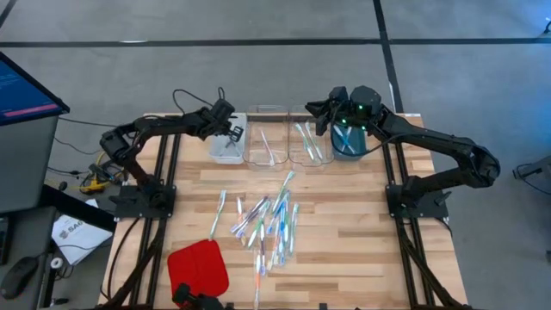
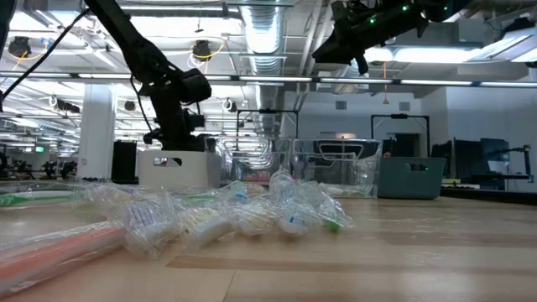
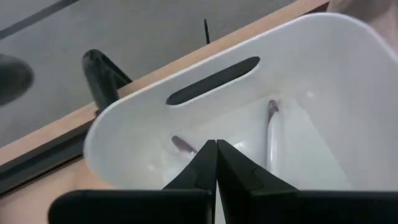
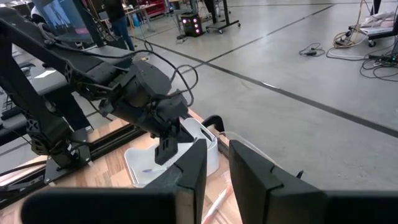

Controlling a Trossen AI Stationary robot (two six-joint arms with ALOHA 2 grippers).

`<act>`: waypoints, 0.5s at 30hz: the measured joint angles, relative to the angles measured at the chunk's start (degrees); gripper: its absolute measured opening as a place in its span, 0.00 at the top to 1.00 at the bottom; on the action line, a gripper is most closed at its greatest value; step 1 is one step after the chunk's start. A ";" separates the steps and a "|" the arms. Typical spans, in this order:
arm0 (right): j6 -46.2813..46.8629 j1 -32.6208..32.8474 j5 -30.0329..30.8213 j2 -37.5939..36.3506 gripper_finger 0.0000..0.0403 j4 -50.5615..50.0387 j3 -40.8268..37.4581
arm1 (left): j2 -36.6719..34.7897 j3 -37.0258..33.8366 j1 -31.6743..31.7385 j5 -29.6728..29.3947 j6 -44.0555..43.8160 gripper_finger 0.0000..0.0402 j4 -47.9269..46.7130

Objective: Pick & Place Toothbrushes
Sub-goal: Put the orange toothbrush into the left transparent bin

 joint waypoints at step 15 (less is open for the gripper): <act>0.00 0.61 -0.19 0.00 0.84 -0.02 0.00 | -22.99 0.00 -8.46 10.93 -6.69 1.00 -2.85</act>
